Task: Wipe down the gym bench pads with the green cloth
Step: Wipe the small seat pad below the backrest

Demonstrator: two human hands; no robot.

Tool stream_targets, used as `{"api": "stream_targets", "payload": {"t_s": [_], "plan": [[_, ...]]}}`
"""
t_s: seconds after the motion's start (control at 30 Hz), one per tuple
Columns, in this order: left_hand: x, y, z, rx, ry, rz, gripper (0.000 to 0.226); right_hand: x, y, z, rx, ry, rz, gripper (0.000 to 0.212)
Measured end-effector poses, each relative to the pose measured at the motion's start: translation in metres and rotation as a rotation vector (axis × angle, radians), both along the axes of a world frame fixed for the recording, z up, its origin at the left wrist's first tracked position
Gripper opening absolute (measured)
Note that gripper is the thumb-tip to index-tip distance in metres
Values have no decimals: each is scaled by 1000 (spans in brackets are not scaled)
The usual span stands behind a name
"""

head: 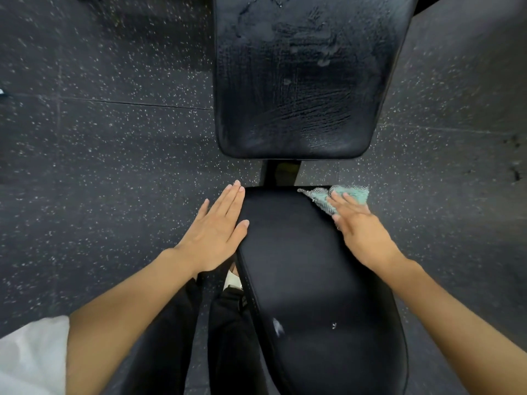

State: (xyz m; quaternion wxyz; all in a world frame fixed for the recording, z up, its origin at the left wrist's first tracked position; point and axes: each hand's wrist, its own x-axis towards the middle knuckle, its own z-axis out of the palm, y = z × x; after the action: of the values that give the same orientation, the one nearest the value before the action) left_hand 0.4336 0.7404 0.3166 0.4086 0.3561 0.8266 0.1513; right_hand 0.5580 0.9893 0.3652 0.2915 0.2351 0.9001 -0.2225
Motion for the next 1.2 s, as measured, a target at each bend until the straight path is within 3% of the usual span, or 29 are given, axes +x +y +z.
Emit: {"api": "stream_targets", "payload": {"t_s": [0.1,0.3,0.4,0.57,0.67,0.9,1.03,1.2], "plan": [[1,-1,-2,19,6,14,86,16,-26,19,-90,73,101,46],[-2,-5,-3,29,-10,15,77,20,-93,44,-310,112,311,58],[-2,-8,-5,48,-6,15,72,-11,-98,24,-287,94,326,49],[-4,-11,-7,60,-59,83,56,-64,-96,-21,-167,20,250,50],[-2,-11,-9,98,-82,112,63,-72,-99,-30,-107,-9,235,50],[-2,-9,-3,49,-27,63,56,-27,-102,16,-133,19,307,49],[-2,-10,-3,81,18,-49,73,26,-103,62,-177,-2,349,61],[1,-6,-1,132,32,-135,77,57,-118,89,-99,-13,337,49]]}}
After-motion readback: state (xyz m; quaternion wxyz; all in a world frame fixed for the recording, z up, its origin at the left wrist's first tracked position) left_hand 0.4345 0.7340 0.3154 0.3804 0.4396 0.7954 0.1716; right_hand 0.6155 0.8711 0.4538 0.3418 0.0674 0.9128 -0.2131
